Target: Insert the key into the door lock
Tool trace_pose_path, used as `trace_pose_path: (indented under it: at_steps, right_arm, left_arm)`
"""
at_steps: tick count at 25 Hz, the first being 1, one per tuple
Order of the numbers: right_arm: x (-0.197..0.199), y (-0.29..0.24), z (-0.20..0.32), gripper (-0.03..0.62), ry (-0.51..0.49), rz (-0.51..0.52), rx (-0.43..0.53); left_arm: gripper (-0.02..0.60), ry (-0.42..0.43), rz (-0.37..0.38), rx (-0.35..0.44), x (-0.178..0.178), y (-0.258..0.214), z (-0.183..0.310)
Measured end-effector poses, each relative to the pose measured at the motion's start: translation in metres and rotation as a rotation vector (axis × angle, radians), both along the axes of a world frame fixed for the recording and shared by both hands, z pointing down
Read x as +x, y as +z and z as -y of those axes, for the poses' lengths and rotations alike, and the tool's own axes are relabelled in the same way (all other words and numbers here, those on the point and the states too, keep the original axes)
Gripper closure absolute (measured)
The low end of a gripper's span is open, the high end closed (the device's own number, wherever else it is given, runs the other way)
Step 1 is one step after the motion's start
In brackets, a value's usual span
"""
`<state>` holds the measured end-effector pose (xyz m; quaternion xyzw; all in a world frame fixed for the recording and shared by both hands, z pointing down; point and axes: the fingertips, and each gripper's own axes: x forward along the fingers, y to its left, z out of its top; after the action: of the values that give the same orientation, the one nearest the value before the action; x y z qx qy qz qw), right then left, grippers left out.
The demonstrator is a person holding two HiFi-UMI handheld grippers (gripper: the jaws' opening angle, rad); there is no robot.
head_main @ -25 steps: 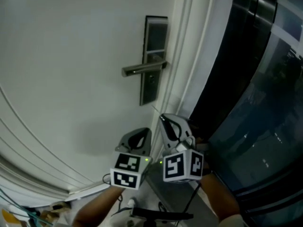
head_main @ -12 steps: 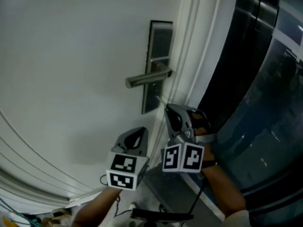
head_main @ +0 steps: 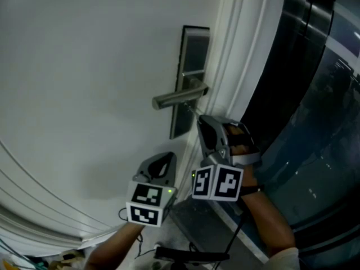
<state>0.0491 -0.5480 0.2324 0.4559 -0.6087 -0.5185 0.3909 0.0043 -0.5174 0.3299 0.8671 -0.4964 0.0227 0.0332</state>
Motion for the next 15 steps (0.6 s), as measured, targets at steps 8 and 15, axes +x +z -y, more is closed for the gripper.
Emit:
trace_pose_path:
  at_steps: [8,15]
  right_arm:
    - [0.000,0.002,0.006,0.574,0.014,-0.029,-0.001]
    - [0.000,0.002,0.012,0.574,0.036,-0.080,0.010]
  left_arm:
    - [0.578,0.002,0.000,-0.005,-0.001,0.003,0.003]
    - [0.578,0.003,-0.001,-0.007,0.001,0.004,0.003]
